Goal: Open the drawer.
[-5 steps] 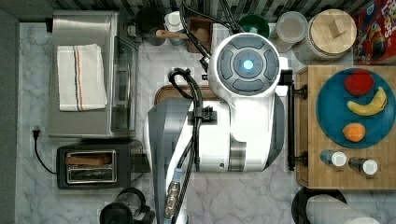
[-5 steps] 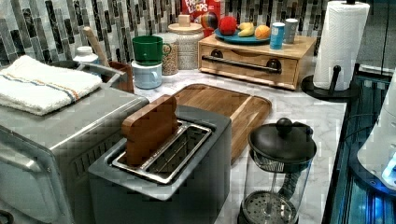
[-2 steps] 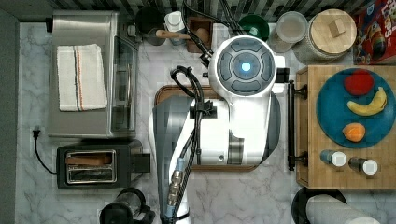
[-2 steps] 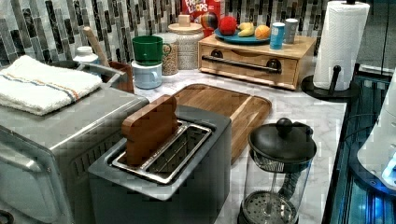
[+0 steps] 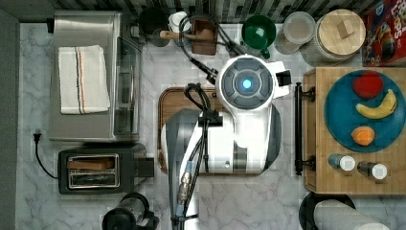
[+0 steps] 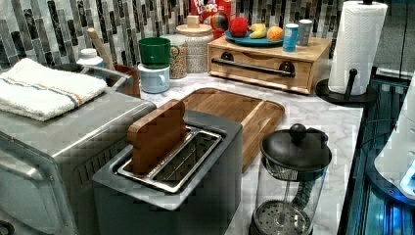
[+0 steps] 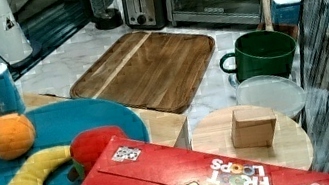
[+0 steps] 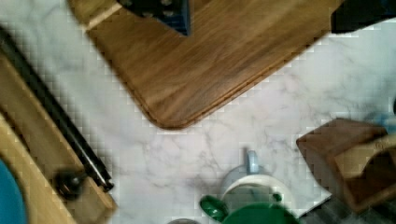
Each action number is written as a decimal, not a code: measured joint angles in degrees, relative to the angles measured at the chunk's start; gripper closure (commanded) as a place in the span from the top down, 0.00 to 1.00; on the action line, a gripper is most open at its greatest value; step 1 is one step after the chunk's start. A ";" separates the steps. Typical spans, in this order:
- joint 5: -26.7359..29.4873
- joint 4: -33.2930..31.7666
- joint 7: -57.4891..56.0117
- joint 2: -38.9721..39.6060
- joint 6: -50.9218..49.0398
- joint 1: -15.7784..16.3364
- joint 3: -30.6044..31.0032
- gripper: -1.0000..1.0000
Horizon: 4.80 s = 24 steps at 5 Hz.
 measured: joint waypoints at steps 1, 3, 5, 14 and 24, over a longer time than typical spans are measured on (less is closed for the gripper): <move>-2.06 -5.37 -10.59 -0.93 1.61 -0.03 -1.14 1.00; -5.93 -11.30 -19.19 -0.77 5.05 -4.22 -2.98 1.00; -7.25 -11.97 -26.30 0.21 13.00 -6.55 -7.87 1.00; -9.52 -11.64 -33.38 15.32 27.29 -9.86 -11.42 1.00; -8.69 -14.77 -30.02 17.06 29.25 -10.14 -9.56 1.00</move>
